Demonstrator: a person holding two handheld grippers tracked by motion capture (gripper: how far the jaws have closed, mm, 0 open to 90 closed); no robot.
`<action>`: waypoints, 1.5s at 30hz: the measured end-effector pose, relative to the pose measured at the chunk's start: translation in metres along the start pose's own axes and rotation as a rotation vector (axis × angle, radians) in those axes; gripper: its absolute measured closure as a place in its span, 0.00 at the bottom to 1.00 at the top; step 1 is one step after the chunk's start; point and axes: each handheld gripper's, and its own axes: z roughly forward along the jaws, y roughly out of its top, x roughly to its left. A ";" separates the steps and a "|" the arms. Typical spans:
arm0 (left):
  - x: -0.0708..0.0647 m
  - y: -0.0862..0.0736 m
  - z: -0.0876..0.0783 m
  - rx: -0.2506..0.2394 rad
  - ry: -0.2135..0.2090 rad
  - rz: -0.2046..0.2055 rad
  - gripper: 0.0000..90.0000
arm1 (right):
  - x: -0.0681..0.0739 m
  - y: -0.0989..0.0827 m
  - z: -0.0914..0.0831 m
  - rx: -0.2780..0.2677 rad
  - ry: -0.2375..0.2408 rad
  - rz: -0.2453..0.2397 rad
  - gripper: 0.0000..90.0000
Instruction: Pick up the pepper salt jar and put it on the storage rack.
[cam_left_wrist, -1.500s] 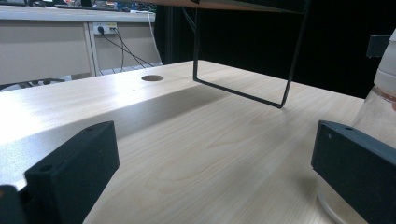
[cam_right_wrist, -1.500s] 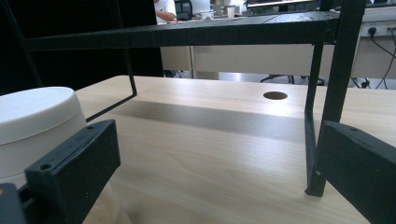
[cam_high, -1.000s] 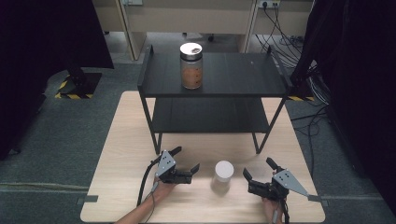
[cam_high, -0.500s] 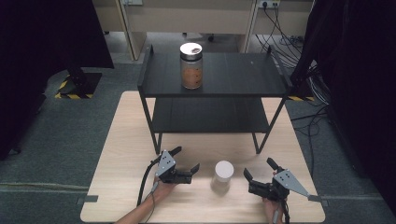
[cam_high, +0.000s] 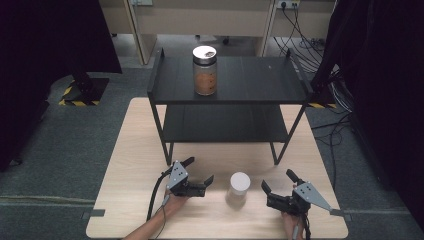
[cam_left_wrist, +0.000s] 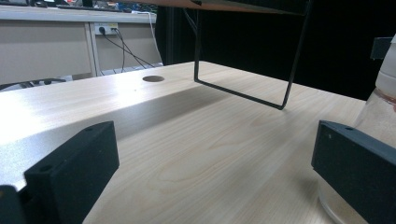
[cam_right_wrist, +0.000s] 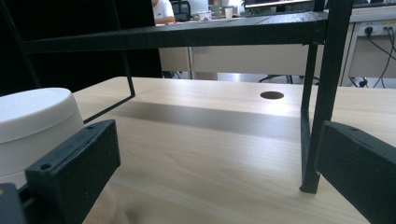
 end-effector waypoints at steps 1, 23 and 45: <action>0.000 0.000 0.000 0.000 -0.001 -0.002 0.00 | 0.000 0.000 0.000 -0.001 0.001 -0.001 0.00; 0.000 0.000 0.000 0.003 -0.003 -0.003 0.00 | -0.001 0.000 -0.002 -0.005 0.010 0.001 0.00; 0.000 0.001 0.000 0.006 -0.001 0.004 0.00 | -0.008 0.004 -0.009 -0.050 0.116 -0.005 0.00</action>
